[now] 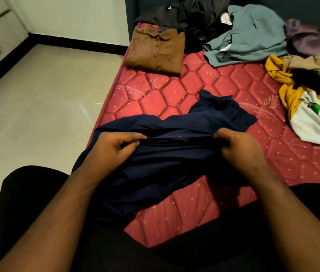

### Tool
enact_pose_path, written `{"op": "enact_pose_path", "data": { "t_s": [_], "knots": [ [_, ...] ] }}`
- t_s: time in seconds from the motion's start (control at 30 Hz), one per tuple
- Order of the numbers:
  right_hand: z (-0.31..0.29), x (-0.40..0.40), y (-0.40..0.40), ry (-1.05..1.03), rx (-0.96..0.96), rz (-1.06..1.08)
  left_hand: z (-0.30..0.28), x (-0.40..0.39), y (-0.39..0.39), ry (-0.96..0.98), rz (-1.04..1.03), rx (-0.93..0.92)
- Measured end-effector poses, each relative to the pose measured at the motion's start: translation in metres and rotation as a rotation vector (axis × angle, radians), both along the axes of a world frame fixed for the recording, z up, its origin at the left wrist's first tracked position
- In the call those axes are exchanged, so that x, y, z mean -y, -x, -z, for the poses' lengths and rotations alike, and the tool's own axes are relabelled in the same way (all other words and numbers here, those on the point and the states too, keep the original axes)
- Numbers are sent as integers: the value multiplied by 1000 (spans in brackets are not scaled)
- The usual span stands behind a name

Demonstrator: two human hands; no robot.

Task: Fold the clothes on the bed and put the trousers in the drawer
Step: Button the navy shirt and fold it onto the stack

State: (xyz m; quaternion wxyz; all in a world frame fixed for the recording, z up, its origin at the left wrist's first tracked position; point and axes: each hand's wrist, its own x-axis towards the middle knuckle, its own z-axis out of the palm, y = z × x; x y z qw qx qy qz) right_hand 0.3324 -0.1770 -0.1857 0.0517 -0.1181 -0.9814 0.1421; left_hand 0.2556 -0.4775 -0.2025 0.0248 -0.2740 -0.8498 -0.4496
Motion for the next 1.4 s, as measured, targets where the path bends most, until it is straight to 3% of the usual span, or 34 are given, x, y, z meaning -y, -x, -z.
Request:
{"op": "enact_pose_path", "data": {
  "t_s": [0.1, 0.2, 0.27, 0.33, 0.37, 0.43, 0.47, 0.53, 0.6, 0.73, 0.87, 1.0, 1.2, 1.4],
  "knots": [
    [-26, -48, -2, -75, 317, 24, 1, 8, 0, 13, -25, 6],
    [-60, -94, -1, -143, 652, 40, 2, 13, 0, 110, 5, 161],
    [-76, -108, 3, -263, 709, 107, 1, 12, 1, 271, 64, 246],
    [-80, -104, 6, -282, 472, 151, -5, 6, -2, 454, 83, 219],
    [-78, -93, 7, -211, 249, 153, -9, 3, -3, 508, 68, 134],
    [-68, -47, 4, -24, -128, 76, -16, -12, -6, 421, 49, -55],
    [-59, -20, 0, 85, -201, -16, -22, -22, -8, 332, 43, -103],
    [-33, 26, -5, 283, -149, -188, -29, -49, -12, 194, 76, -102],
    [-9, 47, -8, 336, -70, -291, -25, -71, -16, 216, 113, -66],
    [11, 39, -3, 207, -123, -371, 10, -81, -19, 293, 46, 59],
    [26, 46, 4, -32, -214, -393, 26, -78, -16, 100, -94, 83],
    [33, 48, 11, -73, -310, -441, 23, -77, -16, -153, -113, 406],
    [29, 47, 10, 26, -460, -511, 21, -77, -16, -465, -85, 852],
    [32, 49, 10, 289, -473, -517, 23, -75, -16, -517, -65, 896]
  ]
}}
